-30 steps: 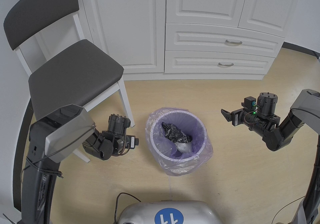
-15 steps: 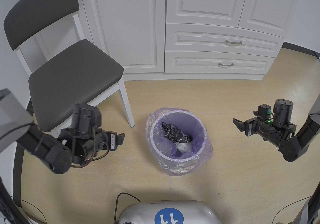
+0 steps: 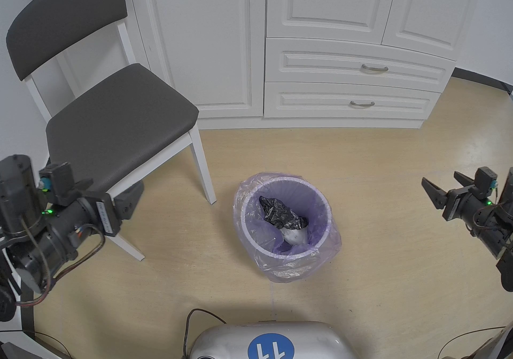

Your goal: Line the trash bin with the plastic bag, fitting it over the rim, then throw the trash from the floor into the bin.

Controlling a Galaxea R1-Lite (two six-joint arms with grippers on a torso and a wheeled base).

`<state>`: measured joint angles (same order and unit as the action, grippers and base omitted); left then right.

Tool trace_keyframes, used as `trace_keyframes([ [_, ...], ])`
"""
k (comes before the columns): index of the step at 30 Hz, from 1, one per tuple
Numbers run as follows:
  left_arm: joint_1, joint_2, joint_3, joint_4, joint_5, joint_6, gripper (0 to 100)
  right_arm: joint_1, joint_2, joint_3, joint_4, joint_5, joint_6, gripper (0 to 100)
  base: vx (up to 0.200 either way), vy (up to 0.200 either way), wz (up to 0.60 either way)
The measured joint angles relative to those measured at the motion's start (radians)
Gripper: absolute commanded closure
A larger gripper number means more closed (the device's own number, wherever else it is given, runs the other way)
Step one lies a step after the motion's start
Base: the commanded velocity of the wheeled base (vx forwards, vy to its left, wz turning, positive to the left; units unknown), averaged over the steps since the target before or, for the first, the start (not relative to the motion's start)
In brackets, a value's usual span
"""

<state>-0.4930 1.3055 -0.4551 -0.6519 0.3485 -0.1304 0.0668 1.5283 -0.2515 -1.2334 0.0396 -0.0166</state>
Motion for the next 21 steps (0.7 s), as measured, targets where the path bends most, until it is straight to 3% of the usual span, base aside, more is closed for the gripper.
trace_keyframes([
  [7, 0.021, -0.172, 0.025, 0.033, 0.019, 0.045, 0, 0.013, -0.243, 0.036, 0.104, 0.007, 0.012, 0, 0.0, 0.0, 0.0],
  [16, 0.106, -0.356, 0.013, 0.111, 0.022, 0.151, 0, 0.027, -0.597, -0.031, 0.518, 0.016, 0.017, 0, 0.0, 0.0, 0.0],
  [21, 0.16, -0.45, 0.007, 0.155, 0.02, 0.192, 0, 0.03, -0.782, -0.07, 0.657, 0.034, 0.017, 0, 0.0, 0.0, 0.0],
])
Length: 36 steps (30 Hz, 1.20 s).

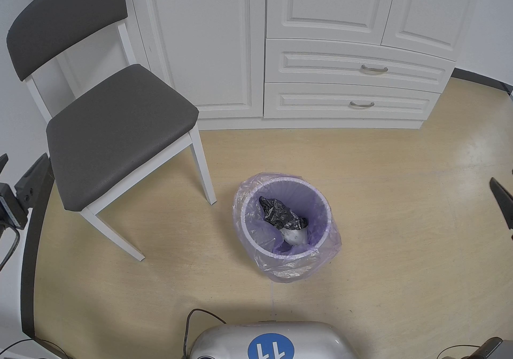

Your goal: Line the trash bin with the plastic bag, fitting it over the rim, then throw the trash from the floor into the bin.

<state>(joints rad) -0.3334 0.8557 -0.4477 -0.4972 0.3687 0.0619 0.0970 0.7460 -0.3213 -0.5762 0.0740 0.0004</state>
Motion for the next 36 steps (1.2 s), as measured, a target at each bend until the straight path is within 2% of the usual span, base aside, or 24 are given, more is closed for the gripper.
trace_keyframes([
  [16, 0.08, -0.257, 0.01, 0.139, -0.008, 0.024, 0, 0.001, -0.444, -0.024, 0.285, 0.019, 0.011, 0, 0.0, 0.0, 0.0],
  [23, 0.111, -0.386, 0.025, 0.232, -0.012, 0.024, 0, -0.011, -0.584, 0.016, 0.308, 0.015, 0.052, 0, 0.0, 0.0, 0.0],
  [30, 0.157, -0.511, 0.052, 0.323, -0.046, 0.025, 0, -0.07, -0.68, 0.05, 0.314, 0.023, 0.101, 0, 0.0, 0.0, 0.0],
  [36, 0.192, -0.597, 0.062, 0.39, -0.073, 0.025, 0, -0.09, -0.719, 0.06, 0.315, 0.021, 0.111, 0, 0.0, 0.0, 0.0],
])
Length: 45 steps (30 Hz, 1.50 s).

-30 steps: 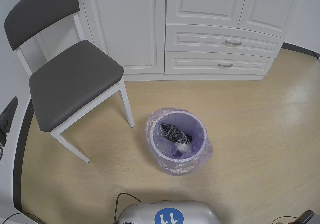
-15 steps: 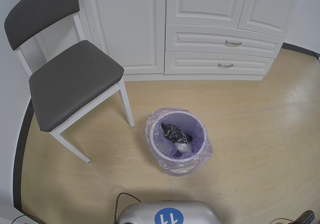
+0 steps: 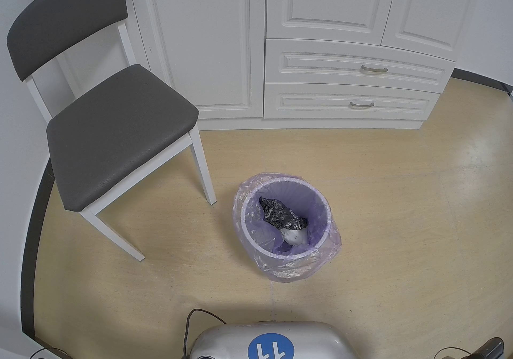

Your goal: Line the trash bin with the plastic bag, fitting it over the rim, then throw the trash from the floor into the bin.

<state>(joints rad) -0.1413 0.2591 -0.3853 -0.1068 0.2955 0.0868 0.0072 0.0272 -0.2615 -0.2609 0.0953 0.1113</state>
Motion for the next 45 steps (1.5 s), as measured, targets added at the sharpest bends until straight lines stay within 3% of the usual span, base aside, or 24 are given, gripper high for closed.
trace_keyframes([
  [17, 0.113, -0.189, 0.079, 0.081, -0.008, -0.011, 0, -0.006, -0.016, 0.031, -0.01, -0.047, 0.004, 0, 0.0, 0.0, 0.0],
  [25, 0.137, -0.235, 0.168, 0.076, -0.087, -0.028, 0, -0.006, -0.016, 0.062, -0.072, -0.074, -0.003, 0, 0.0, 0.0, 0.0],
  [33, 0.14, -0.245, 0.34, 0.037, -0.175, -0.064, 0, -0.006, -0.016, 0.215, -0.181, -0.101, -0.013, 0, 0.0, 0.0, 0.0],
  [42, 0.141, -0.246, 0.366, 0.074, -0.233, -0.116, 0, -0.006, -0.015, 0.243, 0.15, -0.104, -0.031, 0, 0.0, 0.0, 0.0],
  [45, 0.141, -0.246, 0.367, 0.087, -0.257, -0.118, 0, -0.006, -0.015, 0.243, 0.186, -0.101, -0.052, 0, 0.0, 0.0, 0.0],
])
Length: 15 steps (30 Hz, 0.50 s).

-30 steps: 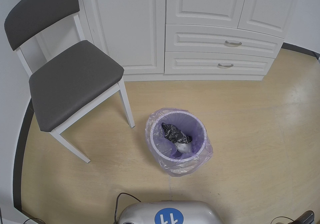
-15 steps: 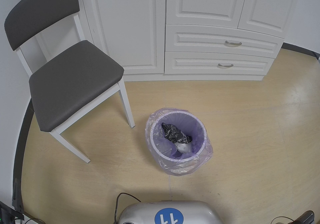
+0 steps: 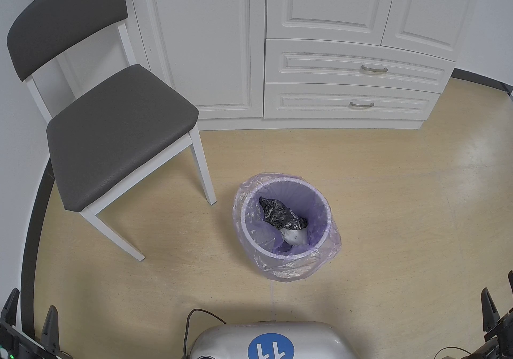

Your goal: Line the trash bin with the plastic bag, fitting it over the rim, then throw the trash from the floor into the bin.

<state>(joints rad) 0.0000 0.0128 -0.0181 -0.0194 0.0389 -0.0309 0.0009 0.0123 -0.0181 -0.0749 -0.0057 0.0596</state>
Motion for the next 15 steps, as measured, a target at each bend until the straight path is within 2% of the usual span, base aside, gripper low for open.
trace_keyframes([
  [7, 0.0, 0.0, 0.001, 0.014, -0.02, 0.017, 0, -0.001, 0.0, 0.0, 0.001, 0.007, -0.124, 0, 0.0, 0.0, 0.0],
  [10, 0.0, 0.0, 0.0, 0.014, -0.02, 0.018, 0, -0.001, 0.0, 0.0, 0.008, 0.041, -0.134, 0, 0.0, 0.0, 0.0],
  [15, 0.0, 0.0, 0.0, 0.015, -0.019, 0.023, 0, -0.001, 0.001, 0.001, 0.05, 0.043, -0.115, 0, 0.0, 0.0, 0.0],
])
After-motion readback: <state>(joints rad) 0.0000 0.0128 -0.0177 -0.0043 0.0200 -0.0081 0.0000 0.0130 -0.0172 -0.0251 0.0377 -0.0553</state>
